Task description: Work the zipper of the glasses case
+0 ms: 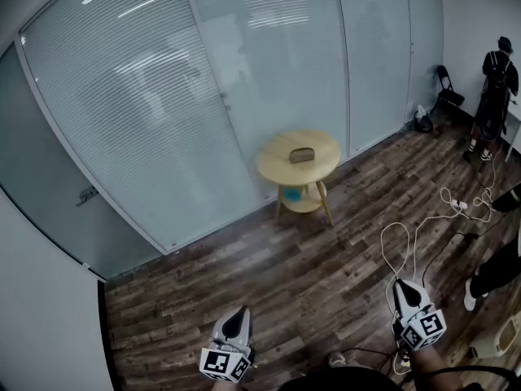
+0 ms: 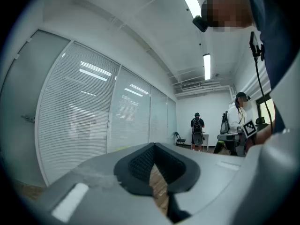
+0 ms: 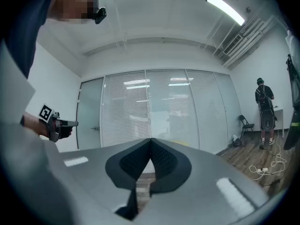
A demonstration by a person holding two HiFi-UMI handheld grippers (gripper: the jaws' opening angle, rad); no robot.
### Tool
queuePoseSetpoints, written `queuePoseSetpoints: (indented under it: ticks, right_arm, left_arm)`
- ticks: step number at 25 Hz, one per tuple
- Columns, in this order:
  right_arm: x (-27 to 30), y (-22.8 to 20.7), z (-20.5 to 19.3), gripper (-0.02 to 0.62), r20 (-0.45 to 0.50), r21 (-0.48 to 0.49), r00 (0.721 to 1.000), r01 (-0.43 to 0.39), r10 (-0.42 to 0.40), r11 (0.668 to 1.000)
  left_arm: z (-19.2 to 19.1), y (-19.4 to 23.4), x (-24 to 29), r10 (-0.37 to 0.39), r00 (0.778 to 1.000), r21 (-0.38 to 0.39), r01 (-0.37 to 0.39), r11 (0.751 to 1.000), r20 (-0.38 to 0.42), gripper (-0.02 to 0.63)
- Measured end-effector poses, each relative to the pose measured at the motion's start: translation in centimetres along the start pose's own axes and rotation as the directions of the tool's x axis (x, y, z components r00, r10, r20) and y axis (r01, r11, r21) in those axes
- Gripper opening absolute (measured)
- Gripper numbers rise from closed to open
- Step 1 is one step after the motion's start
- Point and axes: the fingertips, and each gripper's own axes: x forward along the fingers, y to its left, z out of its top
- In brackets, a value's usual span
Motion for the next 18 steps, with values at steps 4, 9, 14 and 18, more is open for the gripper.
queuePoseSetpoints:
  ticks: [4,9,14,18]
  right_arm:
    - [0.0,-1.1,0.5,0.006,0.015,-0.007,1.0,0.009,-0.009,1.0]
    - [-0.1,-3.1,-0.8,0.006,-0.014,0.017,0.999,0.032,-0.032,0.999]
    - [0.4,-5.0,0.3,0.006,0.05,0.045,0.998,0.021,-0.023,0.999]
    - [2.0,-7.5,-0.2,0.007,0.039,0.033,0.998,0.045,-0.046,0.998]
  left_arm:
    - [0.1,-0.7,1.2,-0.019,1.0,0.005,0.019,1.0,0.01,0.003]
    - [0.1,-0.7,2.0,0.009,1.0,0.016,-0.009,1.0,0.01,0.003]
    - [0.2,-1.5,3.9,0.019,1.0,0.012,-0.019,1.0,0.006,0.003]
    - [0.4,-1.8,6.5,0.028,1.0,0.031,-0.029,0.999,0.012,0.003]
